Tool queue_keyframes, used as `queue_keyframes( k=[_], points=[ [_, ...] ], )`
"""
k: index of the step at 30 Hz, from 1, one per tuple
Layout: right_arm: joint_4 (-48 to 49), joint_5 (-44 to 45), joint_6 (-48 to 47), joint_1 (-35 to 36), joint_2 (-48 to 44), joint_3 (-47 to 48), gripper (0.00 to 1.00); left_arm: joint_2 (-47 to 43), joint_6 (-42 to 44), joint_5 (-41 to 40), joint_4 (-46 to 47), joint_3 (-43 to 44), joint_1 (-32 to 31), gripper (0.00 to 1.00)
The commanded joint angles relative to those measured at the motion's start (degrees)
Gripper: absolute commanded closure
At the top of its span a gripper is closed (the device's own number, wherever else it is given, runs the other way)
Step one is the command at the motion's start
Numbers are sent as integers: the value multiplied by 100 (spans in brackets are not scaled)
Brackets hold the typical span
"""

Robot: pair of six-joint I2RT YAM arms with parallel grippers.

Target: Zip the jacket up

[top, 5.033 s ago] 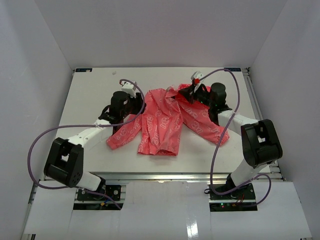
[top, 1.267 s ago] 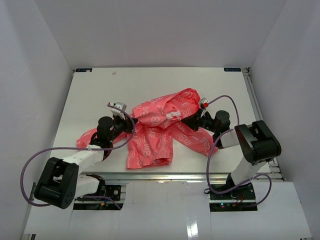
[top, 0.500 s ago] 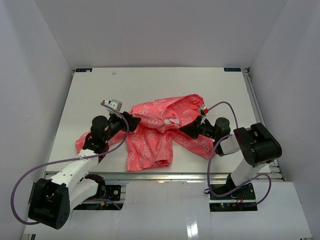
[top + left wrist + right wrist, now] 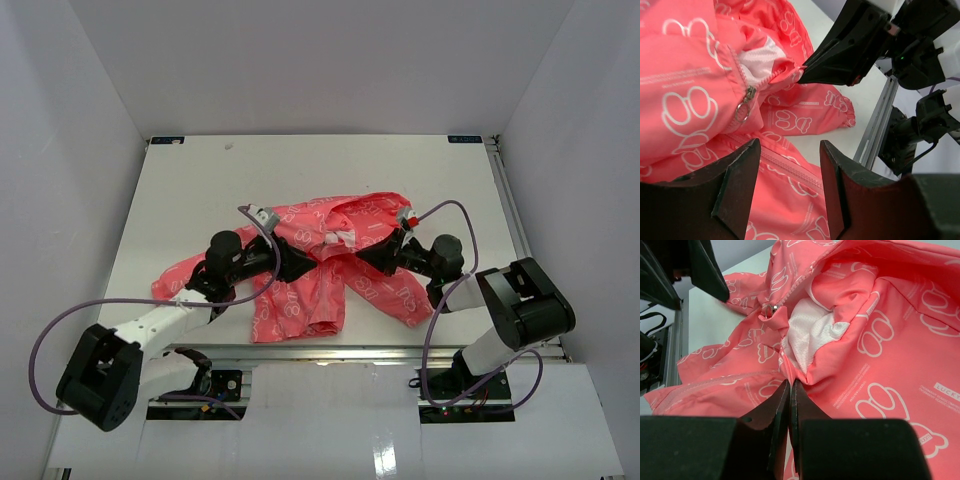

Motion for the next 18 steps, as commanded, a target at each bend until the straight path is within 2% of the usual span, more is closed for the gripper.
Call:
queue_keyframes(
  k=[1,7,18],
  points=[
    [674,-46,-168,95,-177,-78,92,654,-263,-206,934,-127,-70,36],
    [516,-7,-402,112,-146,-159,92,1018,-238,-498,1496,-124,-62,36],
    [1081,-80,-231,114,260,-242,92,1832,-240,-437,1818,161,-61,38]
  ],
)
